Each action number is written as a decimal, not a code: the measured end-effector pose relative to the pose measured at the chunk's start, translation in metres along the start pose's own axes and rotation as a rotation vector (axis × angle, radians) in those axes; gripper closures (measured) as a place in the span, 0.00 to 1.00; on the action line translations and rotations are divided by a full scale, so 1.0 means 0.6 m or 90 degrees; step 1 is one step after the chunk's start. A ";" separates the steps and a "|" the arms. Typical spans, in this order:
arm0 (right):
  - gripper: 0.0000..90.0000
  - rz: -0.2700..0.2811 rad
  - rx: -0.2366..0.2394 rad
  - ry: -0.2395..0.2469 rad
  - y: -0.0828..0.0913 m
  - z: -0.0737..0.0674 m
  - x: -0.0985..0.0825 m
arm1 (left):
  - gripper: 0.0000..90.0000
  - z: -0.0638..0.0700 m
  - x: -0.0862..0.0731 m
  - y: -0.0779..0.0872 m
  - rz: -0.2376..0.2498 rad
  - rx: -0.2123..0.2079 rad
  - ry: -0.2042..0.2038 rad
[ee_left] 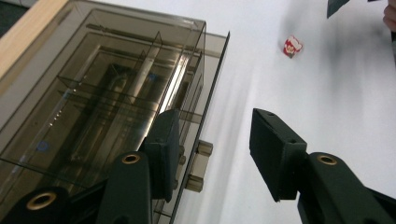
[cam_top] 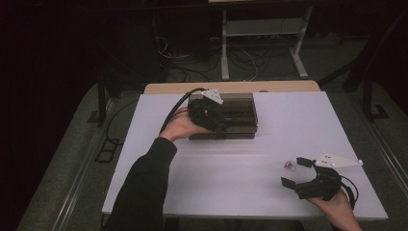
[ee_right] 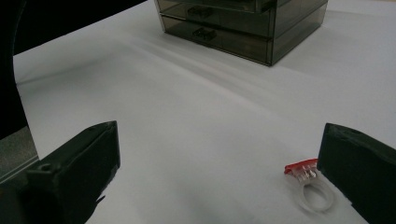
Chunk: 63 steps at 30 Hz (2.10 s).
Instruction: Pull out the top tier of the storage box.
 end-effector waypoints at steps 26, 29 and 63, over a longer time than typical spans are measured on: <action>0.00 -0.002 0.001 0.001 0.000 0.001 0.000 | 0.76 -0.017 -0.016 -0.028 -0.029 -0.022 0.009; 0.00 -0.002 0.001 0.001 0.000 0.001 -0.001 | 0.79 -0.018 -0.016 -0.030 -0.033 -0.020 0.009; 0.00 -0.001 0.000 0.000 0.000 0.002 -0.001 | 0.92 -0.018 -0.018 -0.033 -0.044 -0.020 0.014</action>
Point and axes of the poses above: each handheld gripper's, and its own axes: y roughly backward along the jaws, x roughly out of its top, z roughly to its right, the point moved 1 cm from there along -y, roughly forward along the jaws, and after that the axes turned 8 degrees about -z, right-handed, at the moved point
